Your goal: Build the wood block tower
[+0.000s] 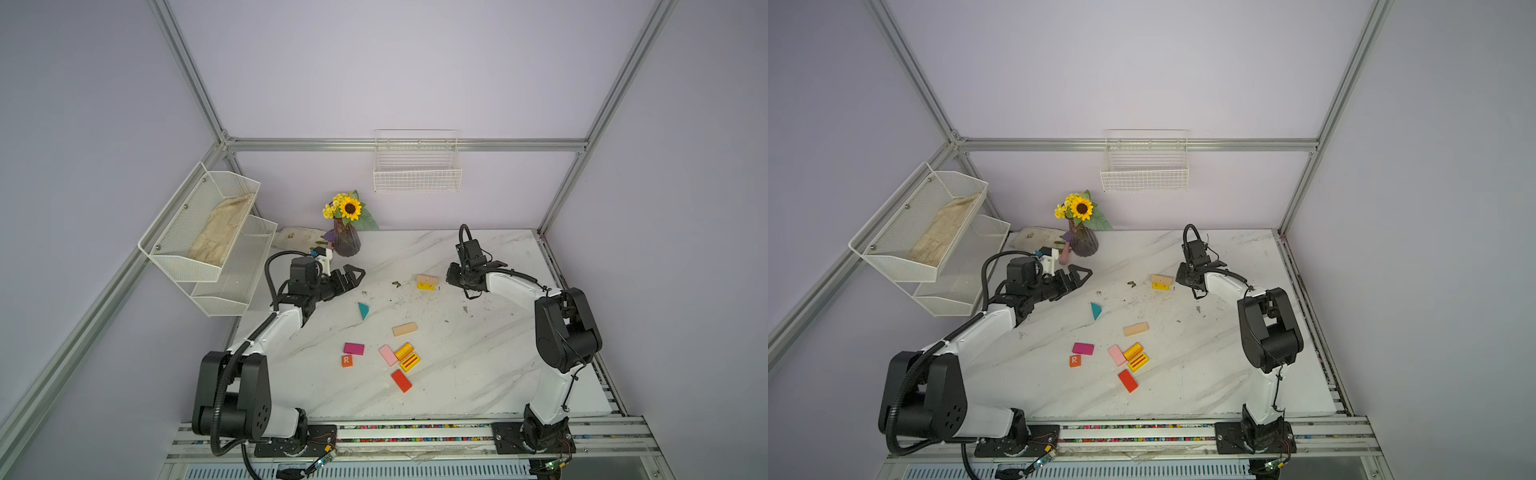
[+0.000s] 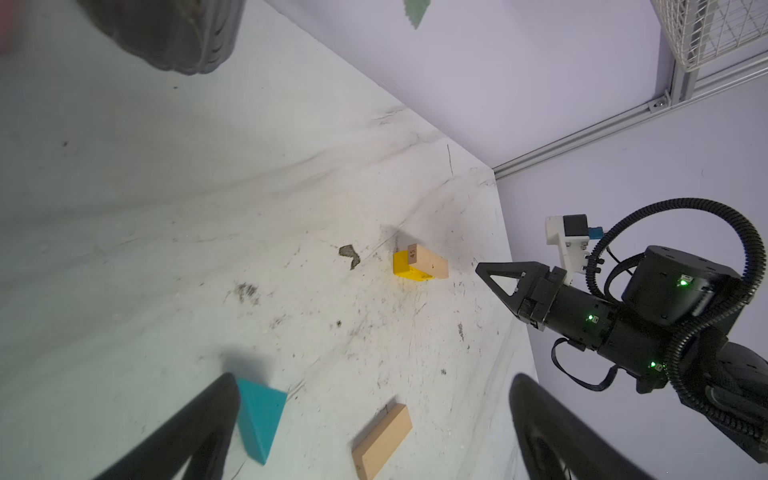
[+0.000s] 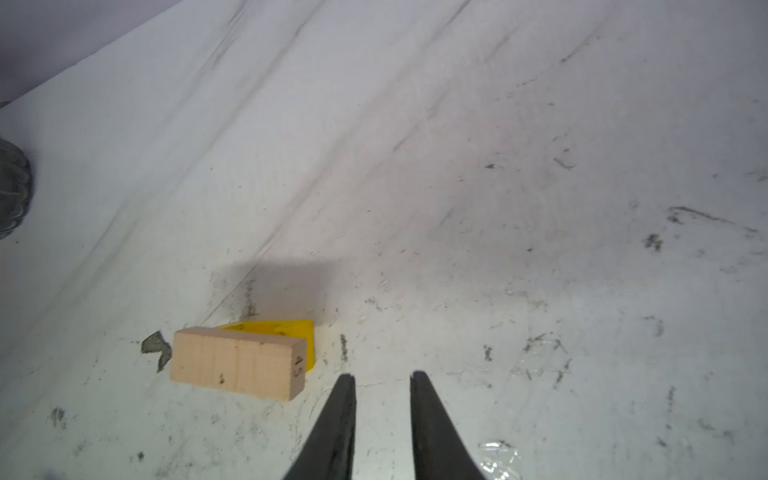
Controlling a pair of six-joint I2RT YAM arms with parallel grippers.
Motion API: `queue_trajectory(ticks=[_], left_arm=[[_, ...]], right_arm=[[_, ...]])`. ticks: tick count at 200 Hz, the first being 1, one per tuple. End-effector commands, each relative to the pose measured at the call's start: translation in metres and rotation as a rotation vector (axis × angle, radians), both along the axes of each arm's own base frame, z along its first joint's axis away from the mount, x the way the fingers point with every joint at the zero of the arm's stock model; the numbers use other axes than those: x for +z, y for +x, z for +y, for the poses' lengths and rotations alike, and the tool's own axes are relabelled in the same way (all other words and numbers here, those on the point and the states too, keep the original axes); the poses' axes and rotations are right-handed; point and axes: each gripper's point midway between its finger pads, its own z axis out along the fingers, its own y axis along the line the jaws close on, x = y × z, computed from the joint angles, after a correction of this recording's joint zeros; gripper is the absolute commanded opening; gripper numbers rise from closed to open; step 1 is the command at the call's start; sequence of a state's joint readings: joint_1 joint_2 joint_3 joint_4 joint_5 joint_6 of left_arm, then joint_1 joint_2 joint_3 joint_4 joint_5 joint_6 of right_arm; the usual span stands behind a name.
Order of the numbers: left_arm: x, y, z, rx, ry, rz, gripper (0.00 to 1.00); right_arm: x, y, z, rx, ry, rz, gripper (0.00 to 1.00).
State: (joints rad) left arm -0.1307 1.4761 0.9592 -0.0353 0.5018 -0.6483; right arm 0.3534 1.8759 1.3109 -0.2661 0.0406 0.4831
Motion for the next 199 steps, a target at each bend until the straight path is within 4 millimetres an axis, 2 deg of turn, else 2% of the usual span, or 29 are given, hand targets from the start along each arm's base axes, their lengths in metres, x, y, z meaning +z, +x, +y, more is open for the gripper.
queue_trajectory(ticks=[1,41,86,140,199], left_arm=[[0.024,0.034,-0.034,-0.034,0.129,-0.065,1.0],[-0.002,0.07,-0.088,-0.12,0.221,0.001,0.83],[-0.032,0.087,-0.125,-0.167,0.296,0.046,0.7],[-0.042,0.093,-0.169,-0.273,0.233,0.044,0.7],[-0.043,0.091,-0.19,-0.327,0.111,0.041,0.7]], right_arm=[[0.005,0.01,0.005,0.02,0.003,-0.036,0.26],[-0.009,0.018,0.01,0.029,-0.001,-0.004,0.24],[-0.025,0.024,0.016,0.046,0.0,0.03,0.24],[-0.034,0.026,0.023,0.065,0.016,0.05,0.24],[-0.039,0.028,0.033,0.088,0.038,0.063,0.24]])
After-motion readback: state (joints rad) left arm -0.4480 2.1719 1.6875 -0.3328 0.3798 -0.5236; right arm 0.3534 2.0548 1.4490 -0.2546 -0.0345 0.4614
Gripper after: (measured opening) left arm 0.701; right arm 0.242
